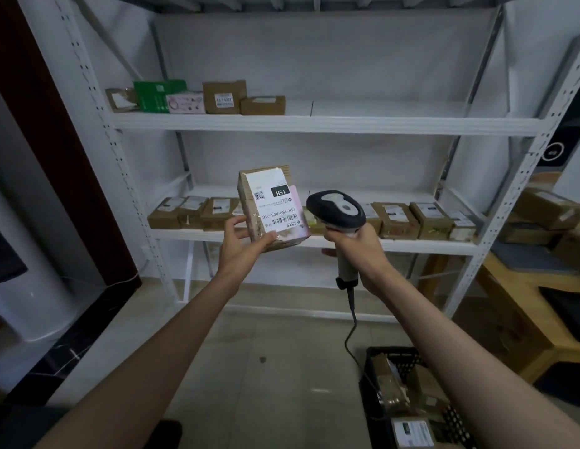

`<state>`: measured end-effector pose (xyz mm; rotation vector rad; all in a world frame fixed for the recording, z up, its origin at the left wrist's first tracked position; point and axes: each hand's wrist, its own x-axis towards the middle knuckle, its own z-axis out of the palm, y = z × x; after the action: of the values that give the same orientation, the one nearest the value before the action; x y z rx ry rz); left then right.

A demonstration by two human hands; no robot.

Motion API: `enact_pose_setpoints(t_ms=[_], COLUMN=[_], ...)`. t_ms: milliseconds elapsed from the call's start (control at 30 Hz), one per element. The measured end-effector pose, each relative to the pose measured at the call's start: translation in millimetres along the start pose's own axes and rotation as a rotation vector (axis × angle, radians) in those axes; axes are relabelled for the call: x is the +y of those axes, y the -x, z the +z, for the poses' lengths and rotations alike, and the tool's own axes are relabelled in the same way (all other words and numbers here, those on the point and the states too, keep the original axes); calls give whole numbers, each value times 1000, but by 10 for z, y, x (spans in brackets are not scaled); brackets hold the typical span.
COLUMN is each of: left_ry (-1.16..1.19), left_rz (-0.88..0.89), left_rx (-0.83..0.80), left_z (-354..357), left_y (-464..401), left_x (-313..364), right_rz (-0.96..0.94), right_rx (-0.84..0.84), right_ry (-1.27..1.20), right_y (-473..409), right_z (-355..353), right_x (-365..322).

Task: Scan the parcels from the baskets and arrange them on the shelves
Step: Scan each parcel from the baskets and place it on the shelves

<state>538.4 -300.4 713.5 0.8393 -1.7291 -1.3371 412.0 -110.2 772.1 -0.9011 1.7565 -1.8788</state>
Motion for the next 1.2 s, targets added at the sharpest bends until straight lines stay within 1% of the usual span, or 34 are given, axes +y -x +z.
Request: enact_pose_setpoints(t_ms=[133,333,500,633,733,833,1067,1200], left_ry=[32,22,-23,-15,-45,-90,-245,-342], left_rz=[29,64,123,155,193,226,286,286], left_rx=[-6,-18,-12,-46,-66,-80,9,43], left_z=[12,175,422,678,904,1105,1337,1406], left_y=[-300,-871,-1491,-2091,-2547,-2972,-3817,-4199], left_x=[398,1016,1413,1653,1762,1795,1814,1839], right_rz=[-51,-99,-154,-180,-183,-178,-196,-184], right_rx=[32,-82,-105,-59,-2,4,-45,-55], right_ry=[26,-72,-184,-219,-221,-182,-185,-155], right_y=[-419,-1131,-1837,-2497,-3001,-3446,-4288,-4673], right_z=[72,122,52,-46,-117,-178,-178,-123], right_x=[-269,-652,-815,-882,-907,-931,-993,-998])
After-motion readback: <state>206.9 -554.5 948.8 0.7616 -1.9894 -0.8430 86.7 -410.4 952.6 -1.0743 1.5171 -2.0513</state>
